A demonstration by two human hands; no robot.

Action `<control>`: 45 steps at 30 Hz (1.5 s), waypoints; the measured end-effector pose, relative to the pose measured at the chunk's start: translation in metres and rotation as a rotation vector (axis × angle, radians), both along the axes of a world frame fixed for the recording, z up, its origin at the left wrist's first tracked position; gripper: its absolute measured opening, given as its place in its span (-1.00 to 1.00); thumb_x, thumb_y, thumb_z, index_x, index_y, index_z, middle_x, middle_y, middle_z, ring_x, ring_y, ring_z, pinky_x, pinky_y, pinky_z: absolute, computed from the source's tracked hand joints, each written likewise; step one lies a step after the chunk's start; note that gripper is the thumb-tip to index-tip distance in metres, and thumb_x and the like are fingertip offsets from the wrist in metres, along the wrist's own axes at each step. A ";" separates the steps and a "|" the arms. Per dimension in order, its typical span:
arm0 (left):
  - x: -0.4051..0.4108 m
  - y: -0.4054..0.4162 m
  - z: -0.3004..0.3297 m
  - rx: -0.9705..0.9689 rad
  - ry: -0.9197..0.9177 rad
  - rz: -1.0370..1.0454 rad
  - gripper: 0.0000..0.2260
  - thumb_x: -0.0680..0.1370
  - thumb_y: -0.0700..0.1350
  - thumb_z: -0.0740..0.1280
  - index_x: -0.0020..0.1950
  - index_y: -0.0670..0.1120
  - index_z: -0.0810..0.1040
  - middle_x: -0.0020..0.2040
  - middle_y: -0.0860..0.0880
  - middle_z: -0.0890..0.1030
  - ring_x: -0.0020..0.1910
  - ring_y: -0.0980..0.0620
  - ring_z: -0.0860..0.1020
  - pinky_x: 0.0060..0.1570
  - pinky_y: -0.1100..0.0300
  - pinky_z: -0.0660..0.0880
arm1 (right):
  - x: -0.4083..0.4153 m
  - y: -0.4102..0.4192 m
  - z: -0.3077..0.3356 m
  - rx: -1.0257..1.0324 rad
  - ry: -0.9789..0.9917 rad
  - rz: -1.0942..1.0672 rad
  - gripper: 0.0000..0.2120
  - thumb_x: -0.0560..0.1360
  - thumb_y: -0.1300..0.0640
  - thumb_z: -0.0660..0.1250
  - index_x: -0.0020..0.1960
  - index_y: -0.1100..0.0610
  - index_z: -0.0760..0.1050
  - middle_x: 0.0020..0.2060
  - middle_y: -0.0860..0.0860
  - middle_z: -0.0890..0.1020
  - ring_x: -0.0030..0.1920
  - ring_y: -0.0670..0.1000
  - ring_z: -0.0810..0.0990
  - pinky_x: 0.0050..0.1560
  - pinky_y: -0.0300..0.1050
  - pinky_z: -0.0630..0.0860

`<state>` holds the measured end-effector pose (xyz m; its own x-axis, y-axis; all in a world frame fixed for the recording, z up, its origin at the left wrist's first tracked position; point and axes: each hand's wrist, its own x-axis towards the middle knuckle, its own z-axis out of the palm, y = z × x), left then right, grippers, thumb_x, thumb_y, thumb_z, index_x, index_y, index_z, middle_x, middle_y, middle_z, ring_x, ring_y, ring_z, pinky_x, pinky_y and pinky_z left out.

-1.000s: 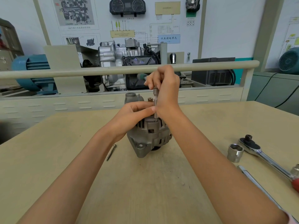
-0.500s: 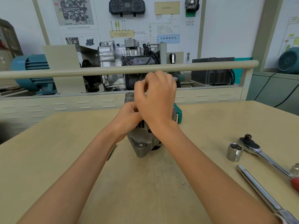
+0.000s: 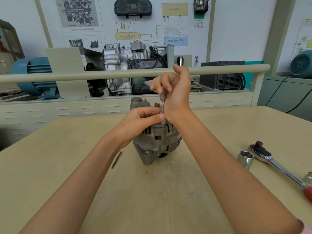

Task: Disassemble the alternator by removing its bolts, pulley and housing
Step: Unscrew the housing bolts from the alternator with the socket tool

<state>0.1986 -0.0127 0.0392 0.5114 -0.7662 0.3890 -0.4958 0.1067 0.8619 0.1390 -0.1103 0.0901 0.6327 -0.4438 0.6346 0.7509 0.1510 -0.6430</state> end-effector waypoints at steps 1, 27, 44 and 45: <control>-0.001 0.000 0.000 -0.001 0.005 -0.005 -0.75 0.41 0.01 0.38 0.06 0.00 0.65 0.01 0.07 0.70 0.03 0.16 0.63 -0.04 0.40 0.50 | 0.000 -0.003 0.001 0.006 0.012 0.075 -0.36 0.60 0.11 -0.07 -0.67 0.08 0.21 -0.68 0.02 0.31 -0.51 0.01 0.37 -0.16 -0.13 0.42; -0.002 0.001 0.003 0.029 -0.021 -0.017 -0.84 0.47 -0.04 0.36 0.02 0.03 0.66 0.00 0.08 0.70 0.01 0.18 0.64 -0.08 0.43 0.49 | -0.001 0.002 0.001 0.020 0.007 -0.012 -0.43 0.57 0.15 -0.01 -0.63 0.11 0.22 -0.66 0.02 0.32 -0.49 0.03 0.32 -0.17 -0.15 0.48; -0.006 0.001 0.002 -0.009 -0.029 0.026 -0.66 0.54 -0.26 0.32 -0.29 0.12 0.70 -0.26 0.12 0.70 -0.22 0.24 0.64 -0.24 0.42 0.50 | -0.006 0.016 -0.014 -0.638 -0.046 -0.846 -0.70 0.40 0.20 0.14 -0.50 0.15 0.28 -0.55 0.02 0.33 -0.40 0.00 0.29 -0.23 -0.11 0.24; -0.006 0.001 0.002 -0.005 -0.027 0.012 -0.67 0.55 -0.23 0.32 -0.26 0.15 0.70 -0.22 0.13 0.70 -0.19 0.24 0.65 -0.21 0.43 0.50 | -0.007 0.016 -0.011 -0.560 -0.035 -0.726 -0.69 0.39 0.21 0.12 -0.53 0.19 0.28 -0.58 0.09 0.32 -0.44 0.05 0.27 -0.28 -0.11 0.24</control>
